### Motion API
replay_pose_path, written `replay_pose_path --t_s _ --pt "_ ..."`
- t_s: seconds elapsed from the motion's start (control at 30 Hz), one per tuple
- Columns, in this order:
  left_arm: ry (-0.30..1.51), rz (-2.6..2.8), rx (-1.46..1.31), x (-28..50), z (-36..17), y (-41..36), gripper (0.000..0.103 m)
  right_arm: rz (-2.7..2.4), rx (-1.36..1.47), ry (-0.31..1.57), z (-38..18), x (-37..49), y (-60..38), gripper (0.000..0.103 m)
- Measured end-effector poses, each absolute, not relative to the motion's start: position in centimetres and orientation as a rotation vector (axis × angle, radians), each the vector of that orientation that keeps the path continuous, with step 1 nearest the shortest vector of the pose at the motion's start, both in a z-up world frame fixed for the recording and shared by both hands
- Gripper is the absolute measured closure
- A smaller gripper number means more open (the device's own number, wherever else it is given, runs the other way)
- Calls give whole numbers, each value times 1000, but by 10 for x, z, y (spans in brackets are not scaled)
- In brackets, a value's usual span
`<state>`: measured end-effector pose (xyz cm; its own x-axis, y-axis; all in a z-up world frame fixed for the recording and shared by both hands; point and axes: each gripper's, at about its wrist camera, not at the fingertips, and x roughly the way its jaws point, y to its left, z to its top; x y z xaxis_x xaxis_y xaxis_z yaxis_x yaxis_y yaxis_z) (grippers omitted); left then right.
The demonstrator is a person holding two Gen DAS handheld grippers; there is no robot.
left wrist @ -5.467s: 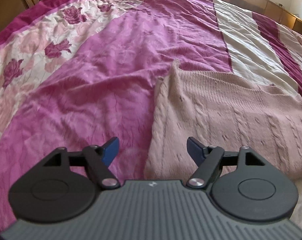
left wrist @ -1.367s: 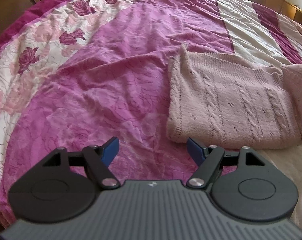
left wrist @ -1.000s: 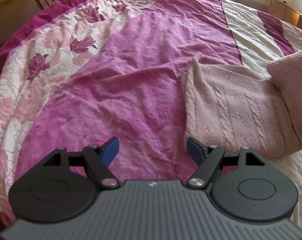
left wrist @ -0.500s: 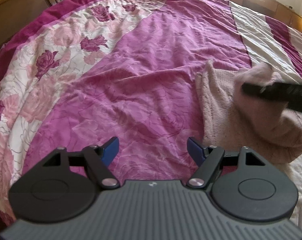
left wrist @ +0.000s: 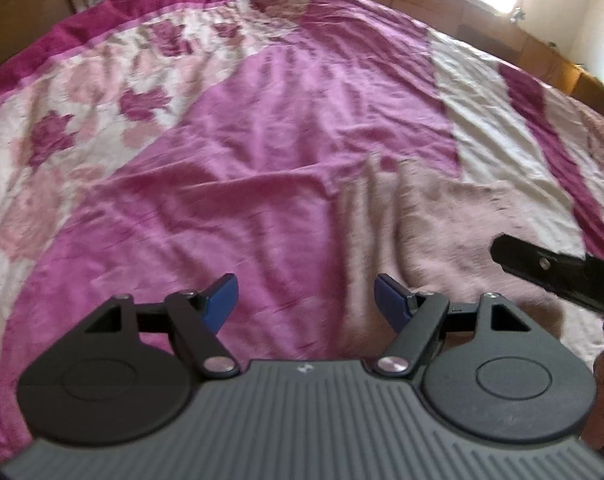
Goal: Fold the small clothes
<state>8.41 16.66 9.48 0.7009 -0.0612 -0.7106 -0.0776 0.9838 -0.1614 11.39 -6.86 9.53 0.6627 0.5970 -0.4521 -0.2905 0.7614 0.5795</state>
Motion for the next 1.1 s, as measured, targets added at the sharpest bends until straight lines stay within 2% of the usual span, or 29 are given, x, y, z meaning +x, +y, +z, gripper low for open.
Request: replay_pose_path --t_s 0.33,0.6,0.7,0.77,0.87,1.1 --pt "766 -127 -199 127 89 124 27 347 499 639 90 91 -133 28" --pt "742 -162 -169 166 58 101 29 258 539 664 65 87 -155 27" --pt "770 -176 -206 175 47 102 46 244 546 673 57 87 -159 27" --pt "775 -201 -246 174 43 103 67 239 551 679 53 86 -160 27" --pt "739 -194 -226 166 43 99 78 237 568 682 49 87 -159 27" --pt "727 -168 -219 173 35 95 78 242 585 685 43 89 -154 25"
